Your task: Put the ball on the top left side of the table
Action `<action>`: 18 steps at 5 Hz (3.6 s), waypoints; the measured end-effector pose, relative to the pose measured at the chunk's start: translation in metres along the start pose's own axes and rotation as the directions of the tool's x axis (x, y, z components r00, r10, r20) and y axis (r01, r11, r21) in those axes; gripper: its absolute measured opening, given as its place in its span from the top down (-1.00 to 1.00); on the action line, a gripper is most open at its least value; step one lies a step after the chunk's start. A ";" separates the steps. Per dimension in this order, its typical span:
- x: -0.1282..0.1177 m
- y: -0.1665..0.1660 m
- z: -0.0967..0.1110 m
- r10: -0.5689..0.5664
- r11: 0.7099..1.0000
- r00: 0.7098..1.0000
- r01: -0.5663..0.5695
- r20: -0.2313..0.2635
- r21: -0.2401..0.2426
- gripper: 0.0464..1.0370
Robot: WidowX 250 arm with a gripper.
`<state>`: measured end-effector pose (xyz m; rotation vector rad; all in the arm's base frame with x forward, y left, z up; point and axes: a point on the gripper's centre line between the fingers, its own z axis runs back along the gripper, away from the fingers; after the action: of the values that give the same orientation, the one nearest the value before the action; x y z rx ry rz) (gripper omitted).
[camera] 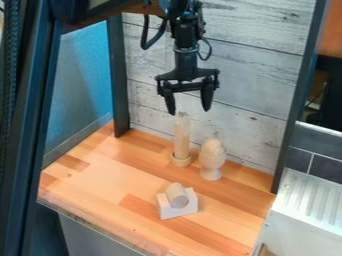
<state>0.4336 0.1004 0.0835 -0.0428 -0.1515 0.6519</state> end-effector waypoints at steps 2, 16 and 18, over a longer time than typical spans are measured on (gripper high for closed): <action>-0.007 -0.015 -0.007 -0.027 0.999 0.999 0.027 0.022 0.024 -0.93; 0.016 0.022 0.017 0.181 0.980 0.983 -0.184 -0.039 -0.077 -0.39; 0.050 0.065 0.024 0.342 0.936 0.936 -0.347 0.080 0.054 -0.39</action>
<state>0.4297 0.1825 0.1076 0.0196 -0.1912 1.0104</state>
